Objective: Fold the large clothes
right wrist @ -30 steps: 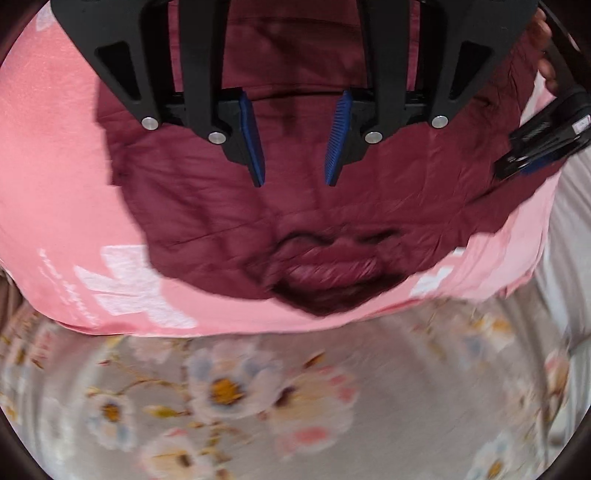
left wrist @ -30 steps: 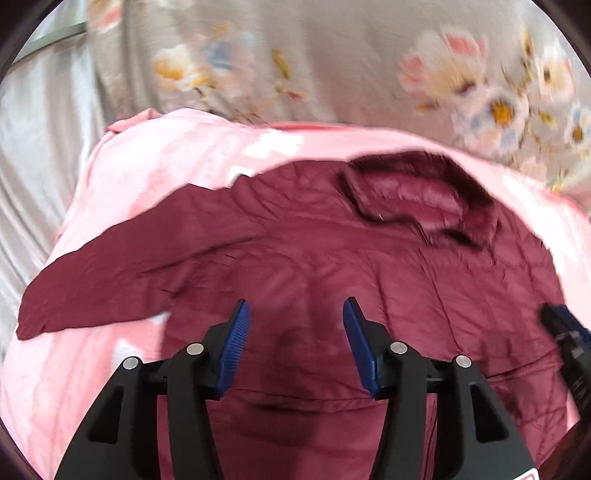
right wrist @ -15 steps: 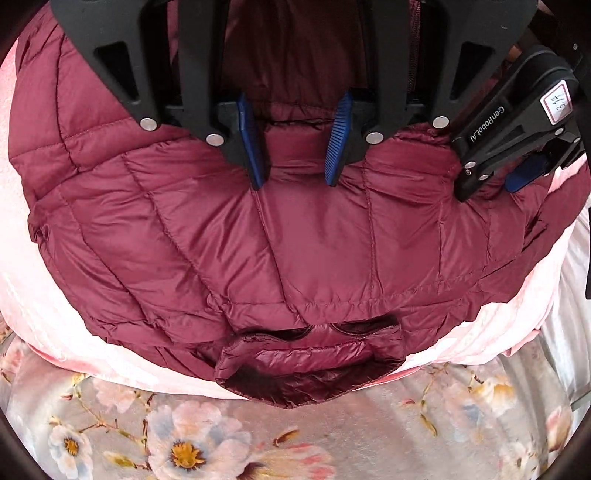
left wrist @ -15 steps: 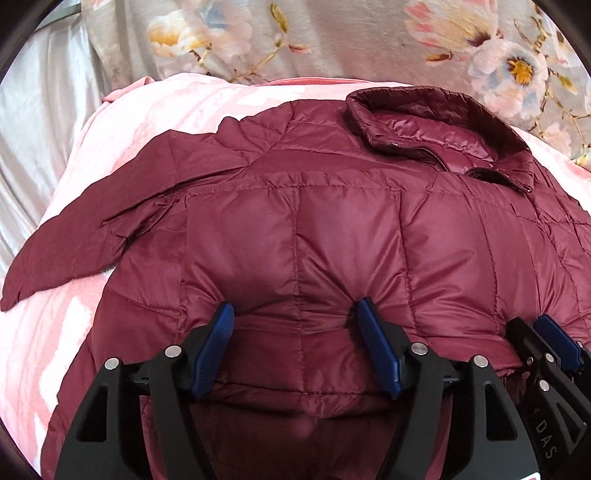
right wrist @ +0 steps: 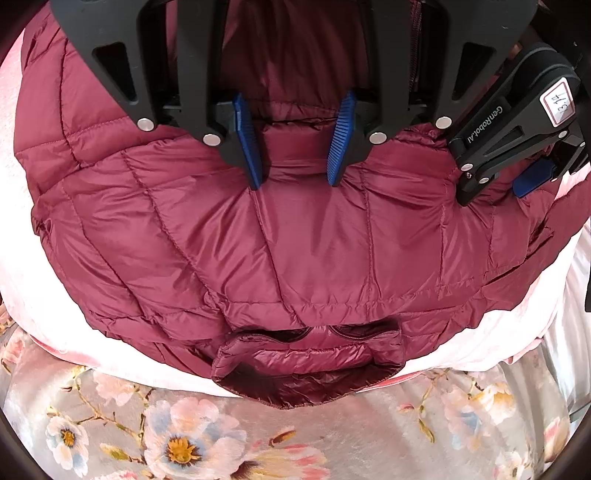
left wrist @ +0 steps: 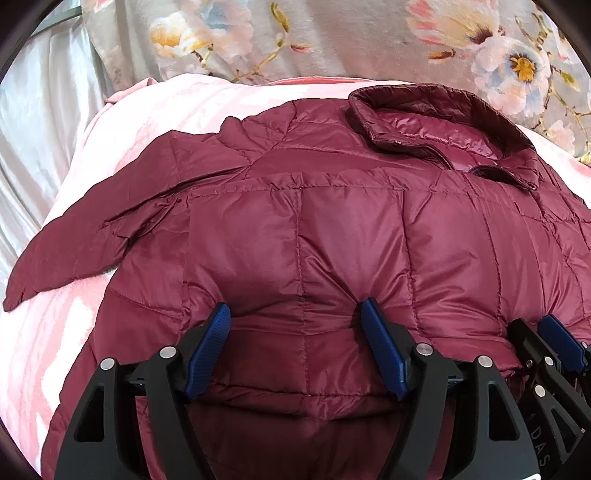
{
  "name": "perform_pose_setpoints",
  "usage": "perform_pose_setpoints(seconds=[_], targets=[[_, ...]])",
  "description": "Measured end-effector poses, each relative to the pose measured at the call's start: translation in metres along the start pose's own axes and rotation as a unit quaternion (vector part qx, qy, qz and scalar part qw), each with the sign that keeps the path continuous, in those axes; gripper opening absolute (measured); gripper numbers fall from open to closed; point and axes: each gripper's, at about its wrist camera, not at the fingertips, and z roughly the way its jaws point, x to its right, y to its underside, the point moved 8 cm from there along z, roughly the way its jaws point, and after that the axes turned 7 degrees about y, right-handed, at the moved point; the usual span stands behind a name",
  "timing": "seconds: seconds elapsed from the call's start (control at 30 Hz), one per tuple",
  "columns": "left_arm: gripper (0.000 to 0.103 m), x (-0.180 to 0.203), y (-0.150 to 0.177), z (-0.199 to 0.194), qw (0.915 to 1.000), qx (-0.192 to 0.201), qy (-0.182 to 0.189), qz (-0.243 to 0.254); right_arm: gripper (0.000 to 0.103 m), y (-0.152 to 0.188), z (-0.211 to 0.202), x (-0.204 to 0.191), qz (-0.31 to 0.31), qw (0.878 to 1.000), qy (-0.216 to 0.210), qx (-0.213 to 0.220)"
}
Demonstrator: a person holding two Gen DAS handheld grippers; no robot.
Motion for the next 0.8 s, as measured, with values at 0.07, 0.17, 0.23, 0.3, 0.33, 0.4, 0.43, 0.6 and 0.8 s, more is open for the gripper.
perform_pose_setpoints(seconds=[0.07,0.17,0.23,0.3,0.33,0.4,0.43,0.6,0.8], targets=[[0.074,-0.005,-0.001,-0.001,0.9998,-0.002,0.017,-0.014,0.036,0.0,0.0,0.0,0.0,1.0,-0.002,-0.001],[0.075,-0.026,0.002,-0.019,0.9979,-0.009,0.051,-0.039,0.038,-0.001,-0.002,0.001,0.003,1.0,-0.005,0.003],[0.075,-0.061,0.004,-0.041,0.9959,-0.004,0.058,-0.07,0.039,-0.001,-0.011,0.005,0.008,1.0,0.003,0.009],[0.076,-0.108,0.005,-0.06,0.9923,0.003,0.066,-0.104,0.039,0.001,-0.035,0.006,0.008,0.999,0.012,0.029],[0.078,-0.131,0.007,-0.067,0.9909,0.006,0.064,-0.119,0.039,0.003,-0.051,0.001,0.002,0.999,0.007,0.04],[0.078,-0.192,0.011,-0.074,0.9874,0.006,0.039,-0.153,0.044,0.01,-0.075,-0.008,-0.012,0.999,0.003,0.05],[0.078,-0.223,0.013,-0.075,0.985,0.003,0.025,-0.171,0.046,0.015,-0.085,-0.013,-0.018,0.998,0.002,0.053],[0.078,-0.362,0.031,-0.072,0.9623,-0.009,-0.064,-0.264,0.055,0.044,-0.108,-0.037,-0.045,0.998,-0.008,0.043],[0.077,-0.452,0.058,-0.057,0.9234,-0.025,-0.072,-0.376,0.055,0.065,-0.102,-0.05,-0.021,0.999,-0.029,0.003]])
